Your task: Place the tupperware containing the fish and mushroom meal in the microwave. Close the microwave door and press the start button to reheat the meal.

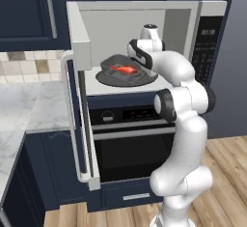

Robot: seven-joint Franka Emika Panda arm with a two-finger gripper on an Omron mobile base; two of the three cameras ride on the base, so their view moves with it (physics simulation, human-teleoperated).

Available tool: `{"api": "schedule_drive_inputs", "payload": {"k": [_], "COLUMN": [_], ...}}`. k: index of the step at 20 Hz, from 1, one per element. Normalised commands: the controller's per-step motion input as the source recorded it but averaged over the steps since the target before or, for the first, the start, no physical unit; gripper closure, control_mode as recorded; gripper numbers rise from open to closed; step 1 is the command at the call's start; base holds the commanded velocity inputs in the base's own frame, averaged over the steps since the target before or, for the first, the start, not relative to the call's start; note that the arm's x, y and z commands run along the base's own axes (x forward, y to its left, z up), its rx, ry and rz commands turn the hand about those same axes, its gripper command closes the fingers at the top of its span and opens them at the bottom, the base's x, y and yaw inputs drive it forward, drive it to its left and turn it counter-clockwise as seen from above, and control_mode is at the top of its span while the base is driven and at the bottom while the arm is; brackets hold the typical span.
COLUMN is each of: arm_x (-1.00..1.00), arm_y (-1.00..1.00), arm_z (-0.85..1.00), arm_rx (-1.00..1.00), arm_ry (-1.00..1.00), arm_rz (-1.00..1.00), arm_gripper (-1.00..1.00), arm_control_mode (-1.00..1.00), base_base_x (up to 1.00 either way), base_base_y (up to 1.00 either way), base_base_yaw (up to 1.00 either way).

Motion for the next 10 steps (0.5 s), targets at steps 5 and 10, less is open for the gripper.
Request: {"api": "schedule_drive_inputs", "payload": {"k": [5, 10], "arm_x": [-0.70, -1.00], "arm_y": [0.09, -0.05], "arm_z": [0.02, 0.05], "arm_rx": [-0.11, -0.02], "arm_ry": [-0.32, -0.22], "arm_rz": [-0.13, -0.11], "arm_gripper": [-1.00, -1.00], "arm_control_mode": [-1.00, -1.00], "base_base_x": [0.00, 0.00], "base_base_y": [0.00, 0.00], "base_base_yaw": [0.00, 0.00]}}
